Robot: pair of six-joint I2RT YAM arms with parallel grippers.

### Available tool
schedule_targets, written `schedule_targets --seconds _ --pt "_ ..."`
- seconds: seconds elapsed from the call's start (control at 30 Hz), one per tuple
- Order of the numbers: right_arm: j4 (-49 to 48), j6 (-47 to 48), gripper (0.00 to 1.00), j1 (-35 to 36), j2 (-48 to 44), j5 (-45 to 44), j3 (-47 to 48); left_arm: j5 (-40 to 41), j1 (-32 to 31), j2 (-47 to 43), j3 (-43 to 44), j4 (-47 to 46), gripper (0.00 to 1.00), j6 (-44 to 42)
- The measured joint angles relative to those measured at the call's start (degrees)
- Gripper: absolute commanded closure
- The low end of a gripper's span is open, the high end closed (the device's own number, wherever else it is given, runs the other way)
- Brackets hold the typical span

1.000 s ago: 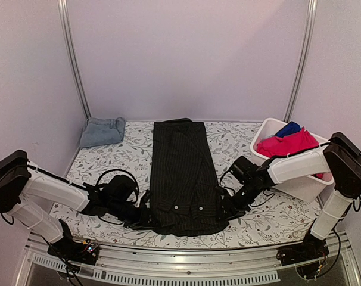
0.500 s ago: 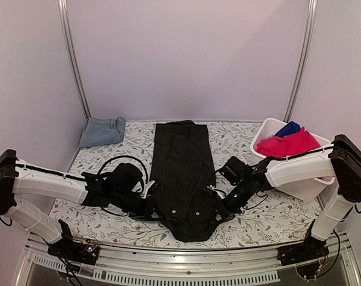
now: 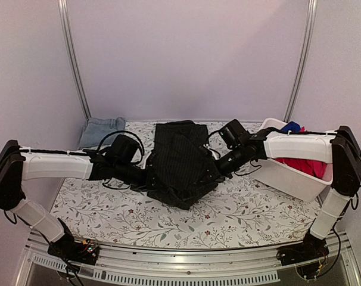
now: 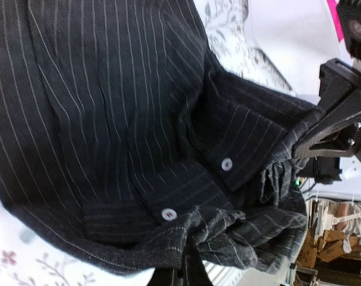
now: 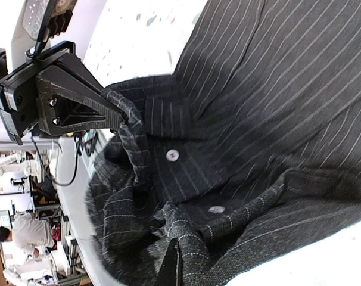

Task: Fold and stack the mixed laundry pile
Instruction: Fold the rectangle-folded shirt at the center of the board.

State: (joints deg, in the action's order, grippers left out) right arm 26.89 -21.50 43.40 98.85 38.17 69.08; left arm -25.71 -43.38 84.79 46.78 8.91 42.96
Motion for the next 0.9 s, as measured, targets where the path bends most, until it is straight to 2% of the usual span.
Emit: schedule_targets --seconds 0.33,0.53,0.73,0.9 --pt "1.42 3.19 1.00 -9.05 16.55 -1.11 17.49 -3.93 13.55 18.25 19.96 3.23 1.00 -8.61" --pt "2.93 3.80 1.00 -13.99 27.19 -1.31 32.98 -5.62 19.19 30.01 34.14 5.75 1.00 -12.15" --pt "3.63 3.74 1.00 -16.44 36.83 -0.85 44.50 -6.03 22.45 38.73 42.64 8.04 1.00 -14.62" --pt "4.24 3.30 1.00 -16.76 42.42 -0.76 48.02 -6.86 23.80 44.44 47.43 9.64 1.00 -15.26"
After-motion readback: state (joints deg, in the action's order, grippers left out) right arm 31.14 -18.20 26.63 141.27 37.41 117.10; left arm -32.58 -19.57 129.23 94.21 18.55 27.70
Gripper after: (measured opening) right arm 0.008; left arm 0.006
